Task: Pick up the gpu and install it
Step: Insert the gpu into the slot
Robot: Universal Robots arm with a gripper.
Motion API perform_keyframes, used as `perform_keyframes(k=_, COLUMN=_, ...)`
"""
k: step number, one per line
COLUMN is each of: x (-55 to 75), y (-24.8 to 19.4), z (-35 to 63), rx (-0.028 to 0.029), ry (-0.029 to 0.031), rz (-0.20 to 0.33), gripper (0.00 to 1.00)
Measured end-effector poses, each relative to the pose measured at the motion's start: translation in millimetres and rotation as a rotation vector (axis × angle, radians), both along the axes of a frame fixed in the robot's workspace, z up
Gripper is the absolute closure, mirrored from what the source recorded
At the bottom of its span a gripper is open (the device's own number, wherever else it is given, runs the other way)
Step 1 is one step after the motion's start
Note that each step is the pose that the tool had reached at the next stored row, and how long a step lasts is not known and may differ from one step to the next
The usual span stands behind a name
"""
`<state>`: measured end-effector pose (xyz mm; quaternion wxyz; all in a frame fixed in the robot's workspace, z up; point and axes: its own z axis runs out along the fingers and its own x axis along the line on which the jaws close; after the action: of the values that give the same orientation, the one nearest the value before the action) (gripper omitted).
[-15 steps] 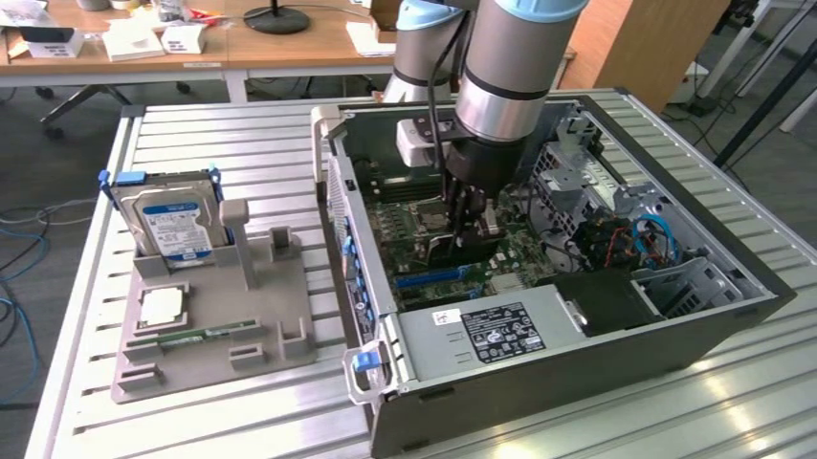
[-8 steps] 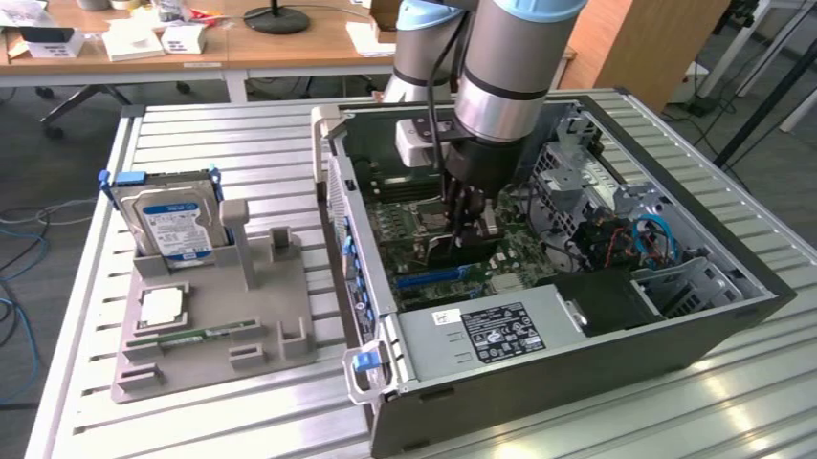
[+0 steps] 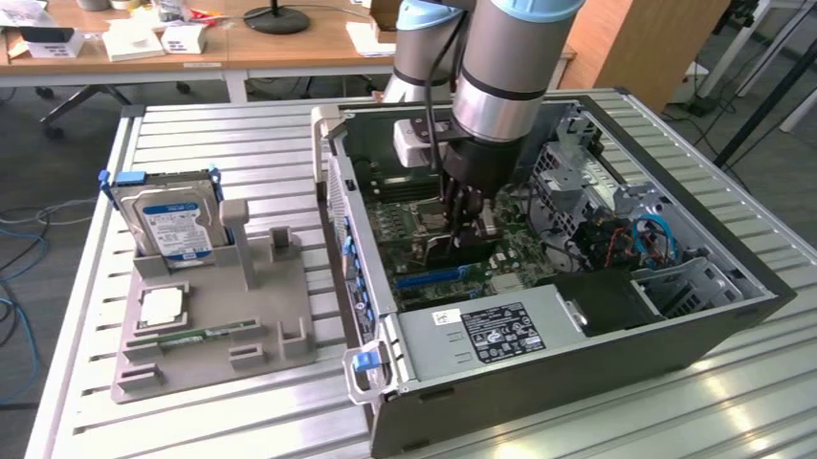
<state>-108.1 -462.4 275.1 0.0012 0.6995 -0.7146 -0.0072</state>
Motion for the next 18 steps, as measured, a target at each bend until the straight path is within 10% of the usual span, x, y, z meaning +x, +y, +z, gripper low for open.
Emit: perform_keyframes(k=18, x=-0.8, y=0.0, z=0.0, rx=0.0000, ry=0.0053, rz=-0.003, gripper=0.74)
